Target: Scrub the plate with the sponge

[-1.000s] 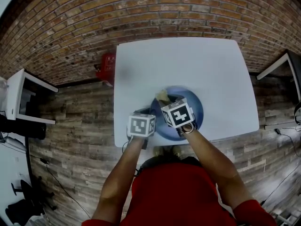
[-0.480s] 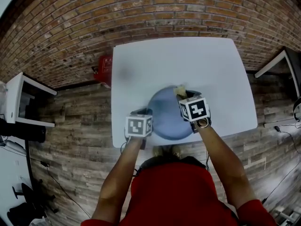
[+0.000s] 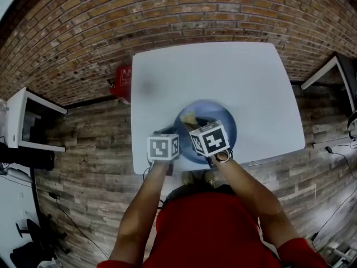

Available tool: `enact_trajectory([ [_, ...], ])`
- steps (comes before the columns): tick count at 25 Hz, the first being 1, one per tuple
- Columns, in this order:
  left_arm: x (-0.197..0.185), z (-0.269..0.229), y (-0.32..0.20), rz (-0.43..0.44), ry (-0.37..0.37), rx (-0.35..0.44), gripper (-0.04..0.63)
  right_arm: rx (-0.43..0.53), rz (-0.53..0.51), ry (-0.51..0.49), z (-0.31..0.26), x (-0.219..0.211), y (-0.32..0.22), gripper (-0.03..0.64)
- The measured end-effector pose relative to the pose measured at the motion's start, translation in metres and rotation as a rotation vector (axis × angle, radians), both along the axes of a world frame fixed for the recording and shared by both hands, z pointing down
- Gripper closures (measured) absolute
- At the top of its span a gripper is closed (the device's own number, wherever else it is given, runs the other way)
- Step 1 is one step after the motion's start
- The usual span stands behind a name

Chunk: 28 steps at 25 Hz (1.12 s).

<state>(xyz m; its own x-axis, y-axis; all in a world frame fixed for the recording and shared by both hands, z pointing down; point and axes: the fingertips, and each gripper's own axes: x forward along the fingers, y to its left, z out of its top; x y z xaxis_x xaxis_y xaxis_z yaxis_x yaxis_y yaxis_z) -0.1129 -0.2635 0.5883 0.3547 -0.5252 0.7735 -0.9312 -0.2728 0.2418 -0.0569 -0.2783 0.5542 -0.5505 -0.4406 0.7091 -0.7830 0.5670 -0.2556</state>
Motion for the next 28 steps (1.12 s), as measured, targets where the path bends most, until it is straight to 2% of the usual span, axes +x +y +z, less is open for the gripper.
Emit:
enact_trajectory([
  [4,-0.001,0.0,0.0,-0.007,0.006,-0.001,0.548,-0.031,-0.029,0.002,0.009,-0.022,0.008,0.463],
  [8,-0.002,0.0,0.0,-0.013,0.013,0.001,0.548,-0.034,-0.028,0.022,0.013,-0.018,0.006,0.463],
  [11,-0.004,0.0,0.0,-0.013,0.009,0.001,0.548,-0.03,-0.005,0.046,0.013,0.0,0.002,0.463],
  [22,-0.003,0.001,0.0,-0.013,0.003,-0.001,0.548,-0.031,0.166,0.146,0.015,0.114,-0.011,0.463],
  [25,-0.003,0.001,0.0,-0.014,0.003,-0.001,0.548,-0.034,0.185,0.149,0.014,0.122,-0.007,0.463],
  [28,-0.003,0.0,0.0,-0.016,0.003,-0.002,0.548,-0.035,0.15,0.098,0.004,0.099,0.006,0.463],
])
